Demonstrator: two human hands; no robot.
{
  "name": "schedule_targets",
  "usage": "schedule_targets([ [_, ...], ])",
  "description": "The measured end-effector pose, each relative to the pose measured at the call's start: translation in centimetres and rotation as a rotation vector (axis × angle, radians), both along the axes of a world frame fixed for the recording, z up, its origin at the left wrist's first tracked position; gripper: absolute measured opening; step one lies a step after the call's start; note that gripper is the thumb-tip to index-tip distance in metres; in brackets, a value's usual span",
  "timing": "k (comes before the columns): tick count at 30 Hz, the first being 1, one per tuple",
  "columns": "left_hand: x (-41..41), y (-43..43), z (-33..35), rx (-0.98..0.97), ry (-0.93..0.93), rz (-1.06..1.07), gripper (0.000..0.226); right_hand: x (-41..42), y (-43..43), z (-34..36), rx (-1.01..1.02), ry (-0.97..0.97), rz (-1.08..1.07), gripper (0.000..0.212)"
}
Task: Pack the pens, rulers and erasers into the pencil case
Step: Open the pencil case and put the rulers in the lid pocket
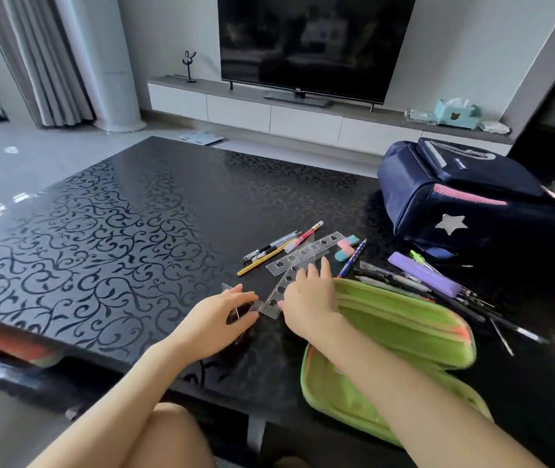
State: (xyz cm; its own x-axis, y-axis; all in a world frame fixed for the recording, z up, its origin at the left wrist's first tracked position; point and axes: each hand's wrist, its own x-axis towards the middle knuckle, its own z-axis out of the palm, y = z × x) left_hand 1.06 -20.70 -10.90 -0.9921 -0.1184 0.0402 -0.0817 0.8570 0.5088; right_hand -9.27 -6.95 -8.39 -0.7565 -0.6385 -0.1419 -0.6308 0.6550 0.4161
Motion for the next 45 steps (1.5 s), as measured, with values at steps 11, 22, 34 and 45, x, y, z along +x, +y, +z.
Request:
schedule_targets([
  [11, 6.5, -2.3, -0.2, -0.267, -0.019, -0.131, 0.111, 9.5, 2.9, -2.4, -0.171, -0.142, 0.253, 0.095],
  [22, 8.9, -0.3, -1.1, -0.563, 0.219, -0.257, 0.03, 10.3, 5.3, 0.5, -0.967, -0.058, 0.307, 0.013],
  [34, 5.9, 2.3, 4.5, -0.204, 0.4, 0.096, 0.037, 6.6, 12.4, 8.8, -1.677, -0.516, -0.188, 0.017],
  [45, -0.2, 14.7, 3.6, -0.656, 0.026, -0.46, 0.055, 6.0, 27.0, 5.0, -2.104, -0.398, -0.879, 0.044],
])
